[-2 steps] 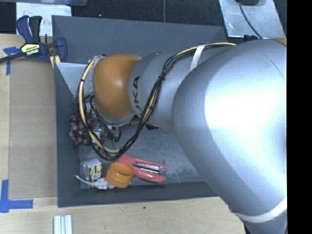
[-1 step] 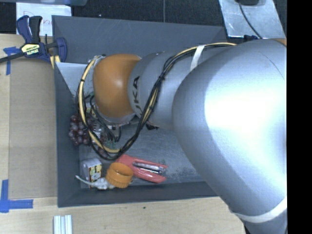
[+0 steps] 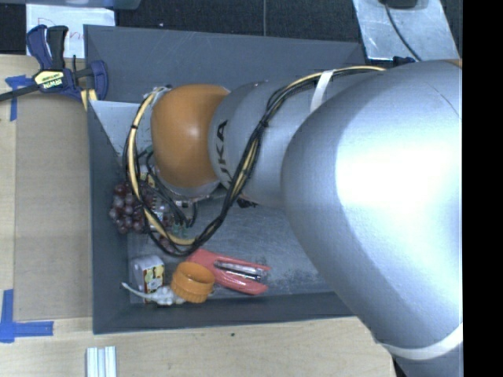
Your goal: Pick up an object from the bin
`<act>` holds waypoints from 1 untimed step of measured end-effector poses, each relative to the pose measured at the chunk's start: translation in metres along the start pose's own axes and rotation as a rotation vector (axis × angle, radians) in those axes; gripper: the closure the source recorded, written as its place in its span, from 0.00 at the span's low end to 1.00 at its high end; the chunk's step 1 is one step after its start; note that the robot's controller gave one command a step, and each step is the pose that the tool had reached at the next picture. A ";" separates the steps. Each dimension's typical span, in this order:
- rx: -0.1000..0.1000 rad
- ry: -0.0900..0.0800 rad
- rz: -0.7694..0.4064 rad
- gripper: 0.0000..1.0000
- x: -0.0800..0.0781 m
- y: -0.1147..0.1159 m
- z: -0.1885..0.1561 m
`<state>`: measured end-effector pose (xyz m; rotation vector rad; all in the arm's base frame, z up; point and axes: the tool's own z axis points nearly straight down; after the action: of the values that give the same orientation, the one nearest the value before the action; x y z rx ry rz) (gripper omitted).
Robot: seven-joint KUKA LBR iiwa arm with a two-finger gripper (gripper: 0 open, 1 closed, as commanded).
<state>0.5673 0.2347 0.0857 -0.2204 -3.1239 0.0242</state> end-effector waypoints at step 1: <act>-0.002 -0.002 0.000 1.00 0.000 0.001 -0.009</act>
Offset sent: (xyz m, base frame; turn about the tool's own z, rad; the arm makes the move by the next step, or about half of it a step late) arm 0.0004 0.0005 0.0149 0.0000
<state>0.5679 0.2353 0.0945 -0.2203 -3.1265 0.0209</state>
